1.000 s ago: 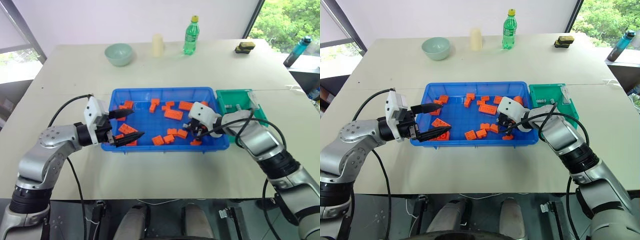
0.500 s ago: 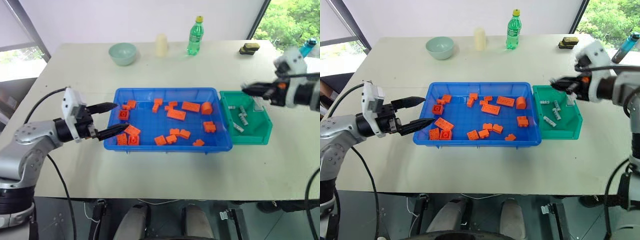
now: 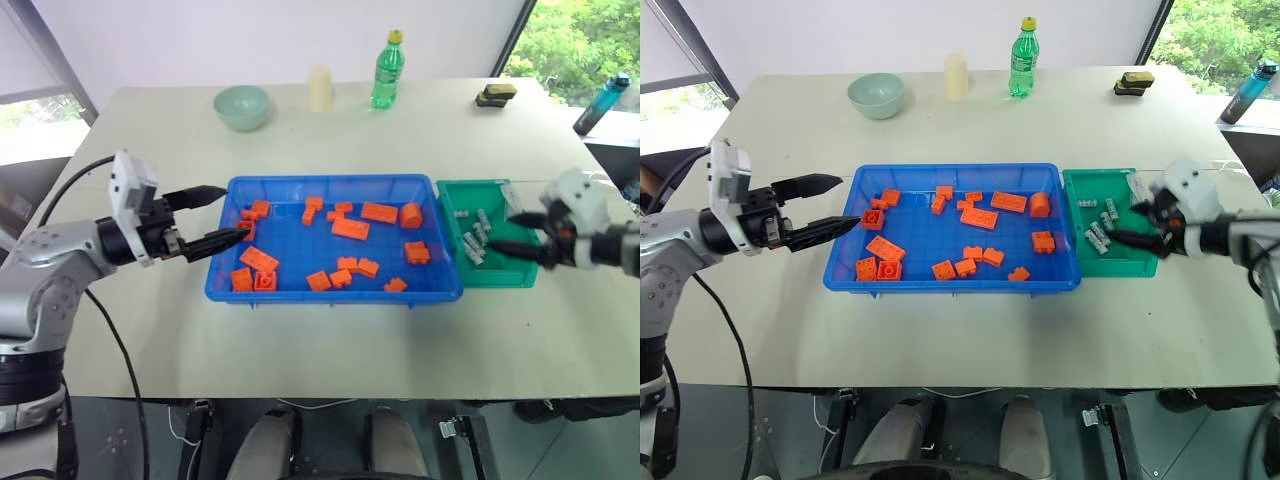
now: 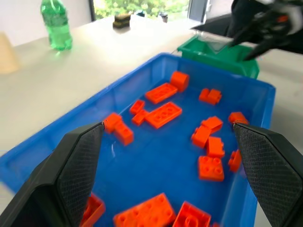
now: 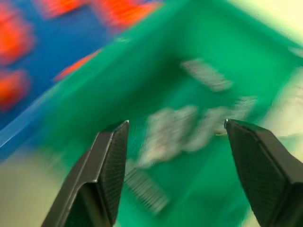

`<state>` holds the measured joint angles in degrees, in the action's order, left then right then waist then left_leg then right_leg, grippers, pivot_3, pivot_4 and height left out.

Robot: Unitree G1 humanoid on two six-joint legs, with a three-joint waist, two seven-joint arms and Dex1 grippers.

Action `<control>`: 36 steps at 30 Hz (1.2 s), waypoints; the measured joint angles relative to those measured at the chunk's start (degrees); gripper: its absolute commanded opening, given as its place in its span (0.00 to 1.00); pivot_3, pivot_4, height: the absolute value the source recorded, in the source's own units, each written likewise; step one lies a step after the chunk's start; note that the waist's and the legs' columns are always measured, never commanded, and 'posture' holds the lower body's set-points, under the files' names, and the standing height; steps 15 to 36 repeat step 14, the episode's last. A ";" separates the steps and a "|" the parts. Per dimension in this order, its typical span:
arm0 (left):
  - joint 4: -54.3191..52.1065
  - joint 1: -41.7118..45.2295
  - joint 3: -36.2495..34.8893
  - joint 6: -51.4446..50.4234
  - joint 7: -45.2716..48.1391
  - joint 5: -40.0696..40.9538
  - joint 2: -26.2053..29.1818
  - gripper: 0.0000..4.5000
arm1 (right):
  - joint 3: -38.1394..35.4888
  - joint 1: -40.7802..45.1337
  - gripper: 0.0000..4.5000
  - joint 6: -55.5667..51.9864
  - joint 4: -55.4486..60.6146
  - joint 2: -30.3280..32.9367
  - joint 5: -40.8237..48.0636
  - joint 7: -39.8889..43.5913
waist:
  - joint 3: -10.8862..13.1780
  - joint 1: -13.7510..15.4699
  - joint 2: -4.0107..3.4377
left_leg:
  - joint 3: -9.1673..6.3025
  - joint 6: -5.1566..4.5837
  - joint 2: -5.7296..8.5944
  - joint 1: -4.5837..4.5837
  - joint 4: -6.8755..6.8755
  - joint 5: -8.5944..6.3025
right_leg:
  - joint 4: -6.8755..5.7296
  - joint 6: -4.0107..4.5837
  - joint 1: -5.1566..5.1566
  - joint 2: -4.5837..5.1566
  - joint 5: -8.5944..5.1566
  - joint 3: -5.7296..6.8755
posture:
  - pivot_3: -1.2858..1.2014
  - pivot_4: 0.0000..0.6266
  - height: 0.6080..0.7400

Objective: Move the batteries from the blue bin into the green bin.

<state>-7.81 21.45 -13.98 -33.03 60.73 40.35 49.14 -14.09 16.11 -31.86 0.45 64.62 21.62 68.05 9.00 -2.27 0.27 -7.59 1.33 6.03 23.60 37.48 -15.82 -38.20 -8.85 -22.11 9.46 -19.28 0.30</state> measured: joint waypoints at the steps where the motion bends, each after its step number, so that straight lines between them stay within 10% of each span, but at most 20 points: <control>1: 1.05 0.00 0.05 0.09 1.72 -0.31 1.47 1.00 | -1.19 0.23 0.76 2.39 -2.06 0.99 0.11 1.85 | 0.00 -0.29 0.00 | 0.03 0.00 -0.02 -0.02 0.04 0.00 | 0.00 0.00 0.02 0.00 0.00 0.00 | 0.52 0.24 0.90; 10: 8.62 -0.34 -1.91 3.63 10.50 -3.21 9.57 1.00 | -7.69 0.97 0.76 6.57 -19.57 7.85 3.43 15.82 | 0.02 -0.33 -0.04 | 0.04 0.00 -0.11 -0.18 -0.10 0.00 | 0.05 0.00 0.11 -0.05 -0.01 0.01 | 0.52 0.24 0.90; 36: 10.13 -0.29 -3.18 4.75 10.64 -3.81 9.91 1.00 | -7.73 1.46 0.76 7.06 -20.05 7.63 3.46 15.38 | 0.03 -0.32 -0.06 | 0.04 0.00 -0.11 -0.17 -0.10 0.00 | 0.04 0.00 0.09 -0.04 -0.01 0.00 | 0.52 0.24 0.90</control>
